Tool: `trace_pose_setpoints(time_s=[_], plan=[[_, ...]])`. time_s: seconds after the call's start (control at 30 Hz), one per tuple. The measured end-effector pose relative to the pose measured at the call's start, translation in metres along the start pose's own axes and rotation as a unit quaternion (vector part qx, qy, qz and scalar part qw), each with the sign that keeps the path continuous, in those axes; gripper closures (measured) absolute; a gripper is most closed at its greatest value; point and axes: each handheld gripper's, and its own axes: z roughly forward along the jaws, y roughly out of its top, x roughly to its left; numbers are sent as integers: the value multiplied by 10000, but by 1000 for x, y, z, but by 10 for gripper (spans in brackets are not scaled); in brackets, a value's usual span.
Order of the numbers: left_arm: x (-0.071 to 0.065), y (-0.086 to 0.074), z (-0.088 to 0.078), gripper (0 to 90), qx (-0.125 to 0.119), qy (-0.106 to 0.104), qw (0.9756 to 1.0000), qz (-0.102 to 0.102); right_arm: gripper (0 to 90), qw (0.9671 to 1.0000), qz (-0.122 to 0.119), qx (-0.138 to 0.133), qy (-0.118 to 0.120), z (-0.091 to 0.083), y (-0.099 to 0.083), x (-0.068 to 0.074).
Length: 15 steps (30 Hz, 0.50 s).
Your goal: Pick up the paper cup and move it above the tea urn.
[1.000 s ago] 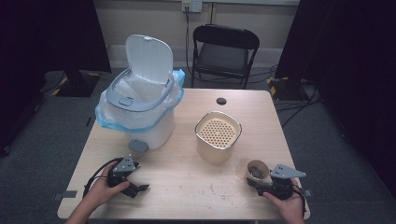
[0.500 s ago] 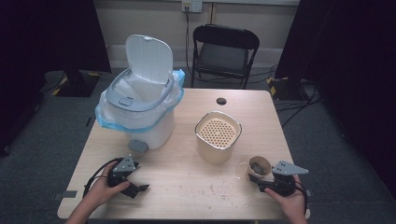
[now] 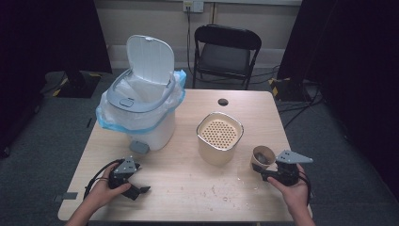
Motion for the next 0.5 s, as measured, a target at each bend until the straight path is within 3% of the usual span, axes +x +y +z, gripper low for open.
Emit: trace_pose_setpoints(time_s=[0.5], plan=[[0, 0, 0, 14, -14, 4, 10000, -18, 388, 9998, 55, 52, -162, 2, 29, -15]])
